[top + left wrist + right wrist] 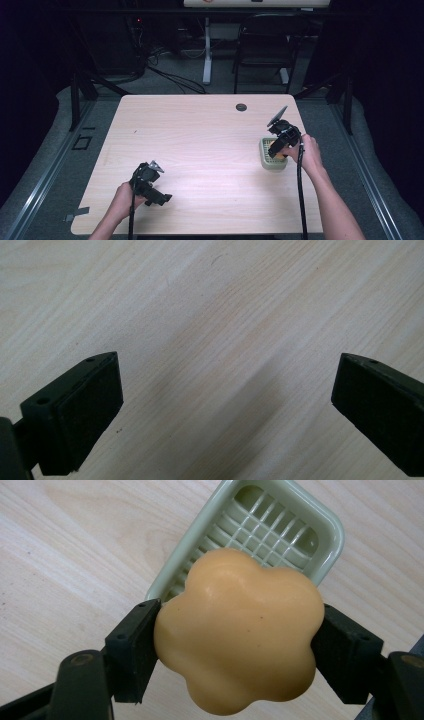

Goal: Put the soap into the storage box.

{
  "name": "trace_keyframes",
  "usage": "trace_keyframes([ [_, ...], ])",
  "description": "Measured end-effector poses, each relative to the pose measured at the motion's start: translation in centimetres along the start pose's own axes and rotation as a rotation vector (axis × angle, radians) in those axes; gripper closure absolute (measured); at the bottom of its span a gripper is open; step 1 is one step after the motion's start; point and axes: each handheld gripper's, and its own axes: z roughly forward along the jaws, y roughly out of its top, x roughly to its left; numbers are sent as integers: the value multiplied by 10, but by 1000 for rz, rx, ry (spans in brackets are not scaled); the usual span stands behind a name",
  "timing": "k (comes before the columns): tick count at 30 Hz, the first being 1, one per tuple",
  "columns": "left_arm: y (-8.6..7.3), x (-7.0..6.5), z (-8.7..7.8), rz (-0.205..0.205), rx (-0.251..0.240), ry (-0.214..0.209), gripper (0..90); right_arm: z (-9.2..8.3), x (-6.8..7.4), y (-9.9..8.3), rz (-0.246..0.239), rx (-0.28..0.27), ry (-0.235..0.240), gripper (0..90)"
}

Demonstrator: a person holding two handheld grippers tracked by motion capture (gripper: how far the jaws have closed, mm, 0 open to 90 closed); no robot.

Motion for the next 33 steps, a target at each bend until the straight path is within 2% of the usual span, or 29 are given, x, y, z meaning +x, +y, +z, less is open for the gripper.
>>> trace_keyframes([
  [9, 0, 0, 0, 2, 1, -1, 0, 9, -3, 5, 22, -14, -3, 265],
  [15, 0, 0, 0, 4, 0, -1, 0, 15, -2, 9, 19, -6, -13, 264],
  [16, 0, 0, 0, 5, 0, -2, 0, 14, -4, 11, 4, 14, -14, 264],
  [19, 0, -1, 1, 4, 1, -3, 0, 18, -3, 11, 17, -2, -12, 264],
  [33, 0, -1, 1, 6, 4, -5, 0, 27, -5, 15, 15, 9, -18, 264],
])
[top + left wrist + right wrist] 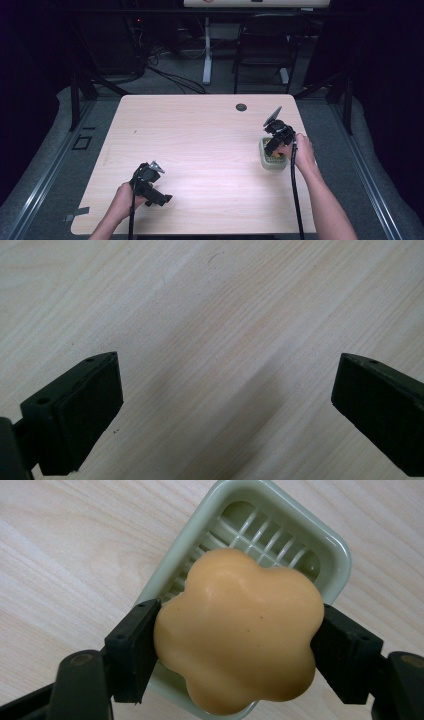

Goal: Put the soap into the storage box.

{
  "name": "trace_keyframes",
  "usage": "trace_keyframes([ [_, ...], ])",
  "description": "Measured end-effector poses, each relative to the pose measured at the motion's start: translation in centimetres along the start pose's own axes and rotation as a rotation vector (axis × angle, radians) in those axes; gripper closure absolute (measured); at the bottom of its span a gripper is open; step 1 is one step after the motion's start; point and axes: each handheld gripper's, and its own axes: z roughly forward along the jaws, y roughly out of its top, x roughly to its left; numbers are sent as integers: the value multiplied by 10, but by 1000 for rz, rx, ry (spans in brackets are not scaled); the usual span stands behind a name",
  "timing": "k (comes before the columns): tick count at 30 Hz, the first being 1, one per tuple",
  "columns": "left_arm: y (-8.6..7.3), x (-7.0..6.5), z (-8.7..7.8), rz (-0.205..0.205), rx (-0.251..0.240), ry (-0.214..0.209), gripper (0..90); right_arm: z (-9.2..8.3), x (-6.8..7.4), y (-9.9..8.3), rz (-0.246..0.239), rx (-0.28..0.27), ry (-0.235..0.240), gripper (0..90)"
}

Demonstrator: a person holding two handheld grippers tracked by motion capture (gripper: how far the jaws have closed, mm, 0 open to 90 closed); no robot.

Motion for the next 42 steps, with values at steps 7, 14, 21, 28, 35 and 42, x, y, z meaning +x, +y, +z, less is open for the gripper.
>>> trace_keyframes([
  [7, 0, 0, 0, 2, 2, -1, 0, 4, 0, 2, -23, 26, -11, 263],
  [14, 0, -1, 1, 6, 3, -2, 0, 5, 0, 2, -35, 39, -24, 263],
  [21, 0, -1, 1, 10, 7, -3, 0, 9, 1, 0, -4, 7, -20, 262],
  [28, 1, -1, 1, 11, 10, -4, 0, 9, 0, 1, -23, 32, -30, 261],
  [35, 1, -3, 2, 17, 18, -8, 0, 10, 3, 1, -12, 11, -36, 260],
  [42, 1, -2, 2, 16, 17, -9, 0, 5, 3, 0, -15, 16, -39, 257],
])
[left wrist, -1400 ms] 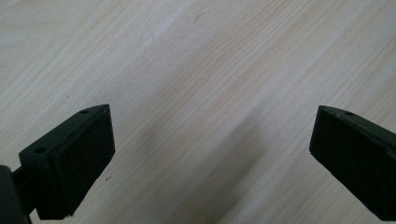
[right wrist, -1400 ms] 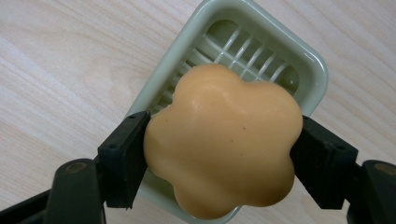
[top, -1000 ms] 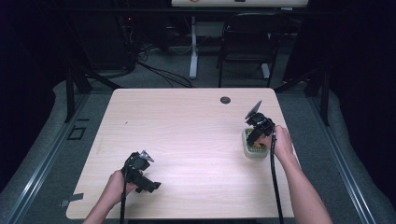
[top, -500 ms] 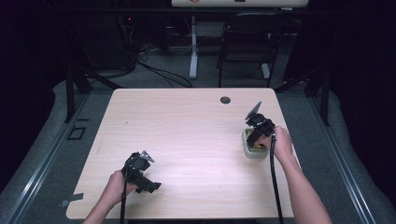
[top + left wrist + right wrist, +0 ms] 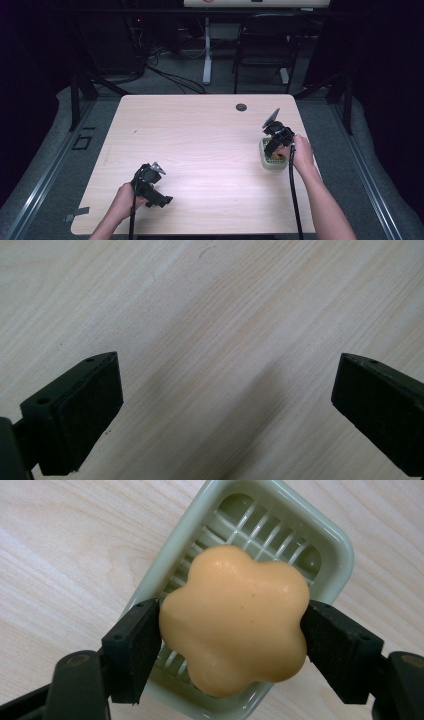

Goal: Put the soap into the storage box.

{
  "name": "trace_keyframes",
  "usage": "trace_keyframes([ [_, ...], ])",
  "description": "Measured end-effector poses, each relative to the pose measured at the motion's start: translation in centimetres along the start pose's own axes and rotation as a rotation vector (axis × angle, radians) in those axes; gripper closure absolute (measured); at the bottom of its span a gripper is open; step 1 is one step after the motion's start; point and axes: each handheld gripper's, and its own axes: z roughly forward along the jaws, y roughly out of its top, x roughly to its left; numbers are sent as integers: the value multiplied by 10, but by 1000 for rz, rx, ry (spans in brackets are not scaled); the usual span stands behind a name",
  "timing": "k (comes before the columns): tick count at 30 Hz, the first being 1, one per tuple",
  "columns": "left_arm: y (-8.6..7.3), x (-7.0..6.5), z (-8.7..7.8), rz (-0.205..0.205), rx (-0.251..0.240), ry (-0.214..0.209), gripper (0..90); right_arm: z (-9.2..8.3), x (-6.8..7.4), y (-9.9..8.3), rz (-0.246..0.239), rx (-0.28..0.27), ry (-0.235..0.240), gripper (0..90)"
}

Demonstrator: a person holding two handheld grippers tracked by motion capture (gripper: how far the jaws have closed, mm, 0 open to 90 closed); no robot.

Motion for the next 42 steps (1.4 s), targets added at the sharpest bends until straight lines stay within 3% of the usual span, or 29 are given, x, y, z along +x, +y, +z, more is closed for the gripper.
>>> trace_keyframes([
  [4, 0, 0, 0, 0, -1, 1, 0, -6, 0, -2, 5, -17, -1, 251],
  [5, 0, 0, 0, 0, -1, 1, 0, -10, -1, -1, -18, 11, -4, 247],
  [7, 0, 0, 0, 0, -3, 3, 0, -11, 2, -4, 14, -45, 8, 235],
  [12, 0, -1, 0, -1, -2, 4, 0, -21, 3, -6, -6, -47, 1, 211],
  [16, 0, -1, 0, 0, -3, 4, 0, -30, 7, -11, -3, -71, 57, 191],
  [23, 0, 0, 0, -3, -2, 0, 0, -42, 12, -15, -35, -62, 66, 144],
  [24, 0, -1, 0, -3, -1, 1, 0, -45, 13, -18, -31, -76, 83, 127],
  [25, 0, -1, 0, -3, -3, 1, 0, -48, 12, -19, -51, -54, 93, 114],
  [26, 0, -1, 0, -3, -3, 1, 0, -47, 14, -20, -34, -76, 103, 106],
  [32, 0, 0, 1, -4, 1, 1, 0, -55, 15, -28, -53, -69, 103, 78],
  [34, 0, -1, 1, -2, 1, 3, 0, -58, 16, -31, -33, -101, 110, 71],
  [42, 0, -1, 1, -5, 3, 5, 0, -64, 27, -47, -84, -115, 98, 54],
])
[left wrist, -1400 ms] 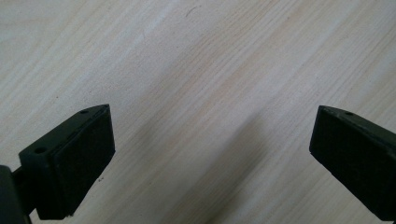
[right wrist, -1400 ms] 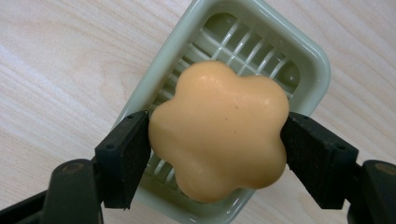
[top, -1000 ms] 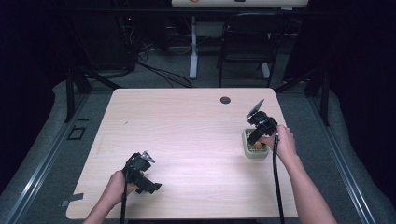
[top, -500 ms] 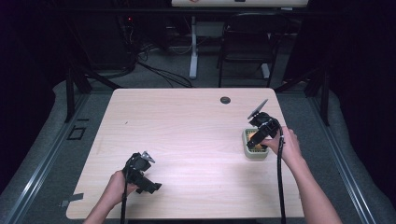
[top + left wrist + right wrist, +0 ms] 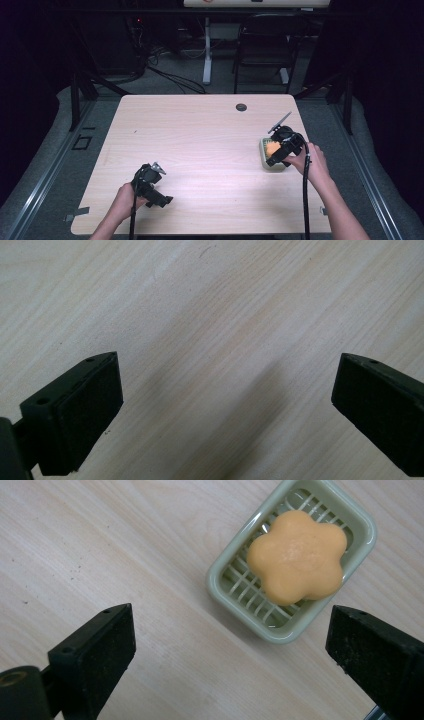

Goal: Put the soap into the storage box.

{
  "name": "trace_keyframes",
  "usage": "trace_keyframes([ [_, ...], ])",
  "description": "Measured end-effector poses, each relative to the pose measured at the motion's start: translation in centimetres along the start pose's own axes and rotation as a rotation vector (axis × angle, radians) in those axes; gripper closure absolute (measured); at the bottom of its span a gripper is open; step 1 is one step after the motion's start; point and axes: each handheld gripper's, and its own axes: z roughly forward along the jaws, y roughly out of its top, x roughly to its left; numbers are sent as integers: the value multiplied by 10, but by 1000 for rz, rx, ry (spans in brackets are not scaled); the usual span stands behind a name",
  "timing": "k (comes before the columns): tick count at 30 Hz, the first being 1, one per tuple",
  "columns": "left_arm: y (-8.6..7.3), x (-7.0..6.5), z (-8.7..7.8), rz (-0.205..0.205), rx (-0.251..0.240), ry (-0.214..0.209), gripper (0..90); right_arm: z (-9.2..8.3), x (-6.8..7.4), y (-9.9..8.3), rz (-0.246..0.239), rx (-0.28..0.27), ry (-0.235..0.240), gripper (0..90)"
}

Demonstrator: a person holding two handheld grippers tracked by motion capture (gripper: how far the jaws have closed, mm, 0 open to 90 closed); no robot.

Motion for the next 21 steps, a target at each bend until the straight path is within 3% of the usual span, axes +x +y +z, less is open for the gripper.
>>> trace_keyframes([
  [9, 0, -1, 1, 1, -4, 4, 0, -5, 10, -15, -31, 16, -3, 22],
  [10, 0, -1, 1, 1, -3, 1, 0, -5, 12, -20, -25, -9, -7, 15],
  [14, -1, 4, 1, -18, -2, 2, 0, -8, 15, -26, -44, -13, -4, 14],
  [16, -2, 5, 0, -28, -12, 10, 0, -11, 18, -32, -32, -26, -6, 4],
  [21, -1, 2, 1, -17, -7, 0, 0, -14, 21, -42, -44, -34, 12, 0],
])
